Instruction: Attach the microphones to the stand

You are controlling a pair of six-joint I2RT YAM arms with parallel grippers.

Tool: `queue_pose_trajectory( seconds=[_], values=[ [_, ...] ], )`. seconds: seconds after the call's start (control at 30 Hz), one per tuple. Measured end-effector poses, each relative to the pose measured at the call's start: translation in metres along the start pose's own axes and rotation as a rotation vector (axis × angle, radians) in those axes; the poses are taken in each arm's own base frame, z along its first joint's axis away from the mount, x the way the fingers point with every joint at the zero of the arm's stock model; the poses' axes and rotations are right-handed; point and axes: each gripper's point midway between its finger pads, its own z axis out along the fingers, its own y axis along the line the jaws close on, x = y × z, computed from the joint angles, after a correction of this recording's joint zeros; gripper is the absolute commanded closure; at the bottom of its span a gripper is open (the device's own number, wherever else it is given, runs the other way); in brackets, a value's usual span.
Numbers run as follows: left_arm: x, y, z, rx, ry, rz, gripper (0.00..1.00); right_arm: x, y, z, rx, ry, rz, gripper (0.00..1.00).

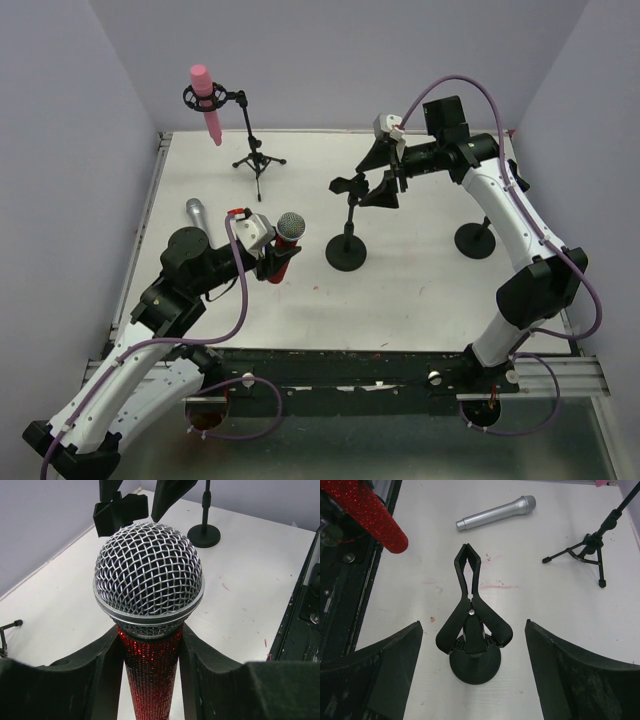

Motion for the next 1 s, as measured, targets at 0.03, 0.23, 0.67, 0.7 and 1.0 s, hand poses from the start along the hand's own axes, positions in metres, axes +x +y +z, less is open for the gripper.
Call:
queue_pose_trajectory(
  seconds=[0.03, 0.23, 0.67, 0.7, 1.0],
  values=[
    [0.000, 0.000, 0.000, 0.000, 0.000, 0.000, 1.00, 0.001, 0.001, 0.000, -0.003, 0.000, 0.000, 0.14],
    [0.000, 0.000, 0.000, -0.001, 0.000, 0.000, 1.00, 0.000, 0.002, 0.001, -0.023, -0.001, -0.011, 0.48],
    [-0.008, 0.015, 0.004, -0.041, -0.031, -0.031, 1.00, 0.001, 0.005, 0.000, -0.036, -0.001, -0.029, 0.73],
    [-0.010, 0.018, 0.005, -0.049, -0.031, -0.039, 1.00, 0.001, 0.005, 0.000, -0.036, -0.001, -0.029, 0.73],
    [-0.088, 0.058, 0.056, -0.055, -0.103, -0.064, 1.00, 0.000, 0.006, 0.000, -0.040, -0.005, -0.034, 0.78]
  ],
)
